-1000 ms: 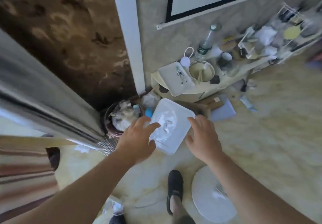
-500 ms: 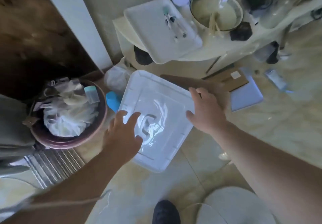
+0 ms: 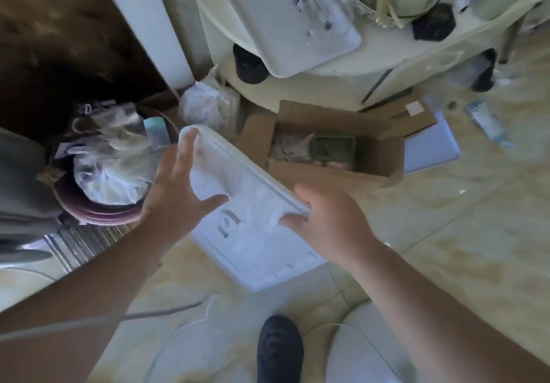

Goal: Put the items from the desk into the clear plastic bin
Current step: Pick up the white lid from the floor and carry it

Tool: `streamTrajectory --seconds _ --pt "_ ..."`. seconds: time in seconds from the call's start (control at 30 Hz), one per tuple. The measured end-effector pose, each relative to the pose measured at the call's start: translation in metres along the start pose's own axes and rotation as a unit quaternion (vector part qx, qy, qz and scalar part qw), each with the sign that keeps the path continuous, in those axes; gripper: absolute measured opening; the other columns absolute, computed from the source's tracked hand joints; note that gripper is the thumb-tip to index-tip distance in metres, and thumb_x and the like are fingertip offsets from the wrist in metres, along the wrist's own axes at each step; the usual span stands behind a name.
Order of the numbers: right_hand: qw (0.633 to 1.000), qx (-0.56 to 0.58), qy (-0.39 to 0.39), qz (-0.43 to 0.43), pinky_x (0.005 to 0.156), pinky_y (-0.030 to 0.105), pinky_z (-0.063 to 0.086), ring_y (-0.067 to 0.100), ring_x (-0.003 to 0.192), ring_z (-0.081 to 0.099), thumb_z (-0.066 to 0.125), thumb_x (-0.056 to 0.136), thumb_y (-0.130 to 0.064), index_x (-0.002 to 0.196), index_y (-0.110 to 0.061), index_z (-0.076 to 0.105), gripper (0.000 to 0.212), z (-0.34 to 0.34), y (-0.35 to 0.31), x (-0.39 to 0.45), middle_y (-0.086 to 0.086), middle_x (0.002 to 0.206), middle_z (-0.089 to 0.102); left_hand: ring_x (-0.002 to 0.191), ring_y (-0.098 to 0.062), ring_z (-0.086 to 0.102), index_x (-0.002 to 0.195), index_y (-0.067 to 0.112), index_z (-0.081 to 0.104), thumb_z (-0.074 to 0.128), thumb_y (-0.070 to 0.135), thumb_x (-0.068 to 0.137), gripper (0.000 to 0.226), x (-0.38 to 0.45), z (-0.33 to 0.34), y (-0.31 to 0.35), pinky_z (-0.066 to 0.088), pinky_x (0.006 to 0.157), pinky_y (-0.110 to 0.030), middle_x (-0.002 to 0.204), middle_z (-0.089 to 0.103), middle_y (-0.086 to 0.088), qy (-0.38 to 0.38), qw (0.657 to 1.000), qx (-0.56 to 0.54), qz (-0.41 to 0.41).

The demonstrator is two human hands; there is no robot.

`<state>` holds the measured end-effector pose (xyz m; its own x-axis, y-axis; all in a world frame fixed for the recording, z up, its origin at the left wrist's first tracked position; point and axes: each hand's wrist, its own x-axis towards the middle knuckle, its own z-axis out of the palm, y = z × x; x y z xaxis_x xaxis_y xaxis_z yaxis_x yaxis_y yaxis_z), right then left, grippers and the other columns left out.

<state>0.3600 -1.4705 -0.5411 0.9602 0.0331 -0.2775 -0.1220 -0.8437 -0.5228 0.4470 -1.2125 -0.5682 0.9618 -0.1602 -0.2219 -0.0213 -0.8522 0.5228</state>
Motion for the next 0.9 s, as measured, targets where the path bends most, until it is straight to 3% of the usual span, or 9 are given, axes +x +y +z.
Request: streamTrajectory --seconds 0.1,0.2,0.3,0.4,0.53,0.63,0.7,0.8,0.9 --pt "0.997 -0.024 0.056 -0.038 0.050 0.033 0.023 0.019 0.056 0.030 0.083 0.083 -0.028 0.073 -0.027 0.026 0.058 -0.044 -0.025 -0.031 -0.007 0.058 0.023 0.103 -0.028 0.067 0.138 0.036 0.033 0.086 0.029 0.079 0.080 -0.029 -0.062 0.023 0.055 0.088 -0.048 0.119 0.066 0.000 0.046 0.995 -0.080 -0.049" --pt "0.999 -0.014 0.040 -0.020 0.053 0.035 0.028 0.019 0.062 0.039 0.083 0.083 -0.032 0.074 -0.026 0.042 0.043 -0.098 -0.056 -0.069 -0.006 0.063 0.040 0.080 -0.011 0.064 0.133 0.030 0.047 0.086 0.020 0.079 0.067 -0.068 -0.128 0.047 0.051 0.079 -0.038 0.088 0.065 0.011 0.033 0.991 -0.098 -0.085" --pt "0.997 0.072 -0.016 -0.002 0.062 0.031 0.042 0.011 0.071 0.052 0.074 0.078 -0.057 0.077 -0.030 0.054 0.034 -0.160 -0.099 -0.119 -0.008 0.075 0.055 0.087 -0.003 0.060 0.096 0.038 0.071 0.084 -0.004 0.074 0.049 -0.120 -0.194 0.070 0.045 0.085 -0.013 0.095 0.066 0.004 0.000 0.998 -0.062 0.014" --pt "0.963 0.211 -0.143 0.084 0.082 0.036 0.047 0.013 0.088 0.064 0.048 0.082 -0.071 0.085 -0.031 0.067 0.045 -0.227 -0.146 -0.173 -0.006 0.086 0.066 0.088 0.007 0.055 0.085 0.024 0.078 0.082 -0.018 0.063 0.047 -0.186 -0.278 0.114 0.037 0.078 0.000 0.094 0.058 0.009 -0.025 0.997 -0.048 0.045" --pt "0.959 0.132 -0.176 0.177 0.092 0.040 0.047 0.026 0.109 0.061 0.045 0.080 -0.082 0.116 -0.030 0.066 0.067 -0.281 -0.193 -0.233 -0.003 0.120 0.057 0.096 -0.019 0.057 0.083 0.034 0.073 0.076 -0.005 0.080 0.039 -0.279 -0.390 0.183 0.046 0.084 -0.023 0.100 0.054 0.007 -0.033 0.998 -0.038 0.046" --pt "0.920 0.195 -0.158 0.302 0.094 0.040 0.048 0.033 0.129 0.058 0.060 0.091 -0.073 0.161 -0.039 0.031 0.083 -0.304 -0.236 -0.262 0.003 0.152 0.049 0.098 -0.021 0.056 0.084 0.043 0.067 0.073 0.026 0.080 0.019 -0.336 -0.463 0.215 0.046 0.084 -0.035 0.097 0.053 0.012 -0.012 0.988 -0.156 -0.005" --pt "0.875 0.318 -0.157 0.330 0.082 0.035 0.053 0.028 0.118 0.065 0.069 0.096 -0.056 0.157 -0.030 0.043 0.072 -0.317 -0.270 -0.280 -0.003 0.139 0.062 0.093 -0.007 0.053 0.084 0.040 0.066 0.078 0.026 0.078 0.020 -0.373 -0.499 0.217 0.044 0.081 -0.034 0.095 0.055 0.016 0.023 0.974 -0.217 -0.052" --pt "0.901 0.342 -0.074 0.257 0.063 0.026 0.054 0.017 0.096 0.075 0.070 0.096 -0.050 0.136 -0.026 0.066 0.047 -0.329 -0.318 -0.303 -0.004 0.119 0.076 0.105 0.012 0.050 0.103 0.053 0.065 0.079 0.031 0.086 0.031 -0.422 -0.554 0.214 0.046 0.084 -0.014 0.117 0.051 0.029 0.034 0.975 -0.218 -0.013" --pt "0.917 0.348 0.016 0.193 0.083 0.046 0.064 0.019 0.096 0.078 0.071 0.081 -0.058 0.123 -0.033 0.072 0.049 -0.336 -0.370 -0.326 -0.007 0.110 0.081 0.111 0.003 0.059 0.131 0.049 0.060 0.072 -0.009 0.081 0.077 -0.464 -0.601 0.179 0.054 0.083 -0.018 0.146 0.047 0.009 0.032 0.942 -0.322 -0.084"
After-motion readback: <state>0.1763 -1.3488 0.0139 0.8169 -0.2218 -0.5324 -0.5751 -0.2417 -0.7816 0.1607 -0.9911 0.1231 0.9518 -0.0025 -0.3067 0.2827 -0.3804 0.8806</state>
